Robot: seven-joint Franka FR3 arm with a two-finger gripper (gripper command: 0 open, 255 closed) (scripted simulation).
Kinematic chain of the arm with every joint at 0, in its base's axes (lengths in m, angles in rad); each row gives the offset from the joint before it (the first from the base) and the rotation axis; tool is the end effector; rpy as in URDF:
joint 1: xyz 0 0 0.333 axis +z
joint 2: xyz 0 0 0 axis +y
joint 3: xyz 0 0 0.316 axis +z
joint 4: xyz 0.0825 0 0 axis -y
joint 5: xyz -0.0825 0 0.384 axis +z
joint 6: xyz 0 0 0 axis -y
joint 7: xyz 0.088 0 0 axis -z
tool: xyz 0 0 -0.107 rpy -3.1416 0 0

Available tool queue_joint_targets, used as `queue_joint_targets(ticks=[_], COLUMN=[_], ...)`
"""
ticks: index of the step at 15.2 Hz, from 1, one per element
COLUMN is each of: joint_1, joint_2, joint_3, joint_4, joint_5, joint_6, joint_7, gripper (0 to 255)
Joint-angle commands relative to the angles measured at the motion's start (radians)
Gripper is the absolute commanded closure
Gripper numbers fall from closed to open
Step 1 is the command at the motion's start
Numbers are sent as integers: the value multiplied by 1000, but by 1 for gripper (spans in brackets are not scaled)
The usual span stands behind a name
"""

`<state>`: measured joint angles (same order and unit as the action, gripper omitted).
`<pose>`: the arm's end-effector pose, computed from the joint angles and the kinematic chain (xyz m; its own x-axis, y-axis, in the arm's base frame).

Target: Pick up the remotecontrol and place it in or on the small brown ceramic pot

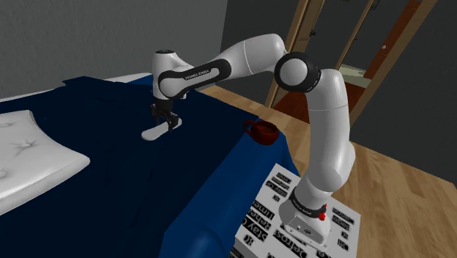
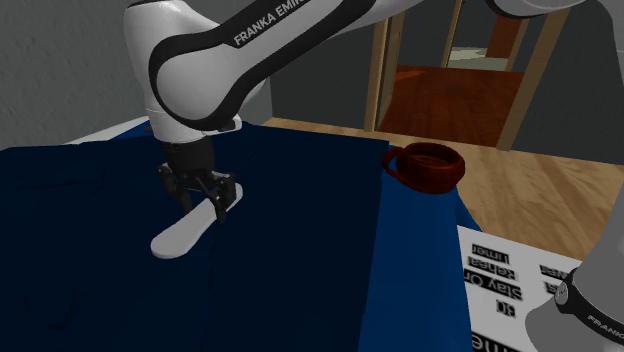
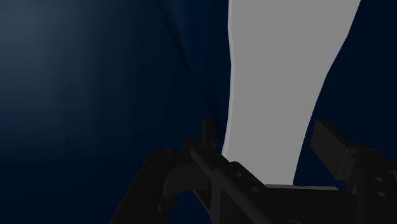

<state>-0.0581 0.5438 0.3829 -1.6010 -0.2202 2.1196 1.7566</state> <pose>0.6647 0.1760 0.3337 0.1995 -0.9799 -0.0084 -0.9798 -0.1993 -0.0175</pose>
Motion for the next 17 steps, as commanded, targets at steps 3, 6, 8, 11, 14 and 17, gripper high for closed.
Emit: queue_joint_targets(ticks=[3,6,8,11,14,17], joint_1=[-1,-3,-4,-5,-5,-5], joint_2=[-6,-22,-32,-47,-59,-70], joint_3=[1,6,9,13,16,19], joint_4=[5,21,33,53,75,101], joint_5=[2,10,15,22,28,33], joint_6=[-10,-42,-64,-97,-131,-166], joint_7=[-2,-6,-9,-14,-17,-21], gripper=[255,255,255,255,255,255])
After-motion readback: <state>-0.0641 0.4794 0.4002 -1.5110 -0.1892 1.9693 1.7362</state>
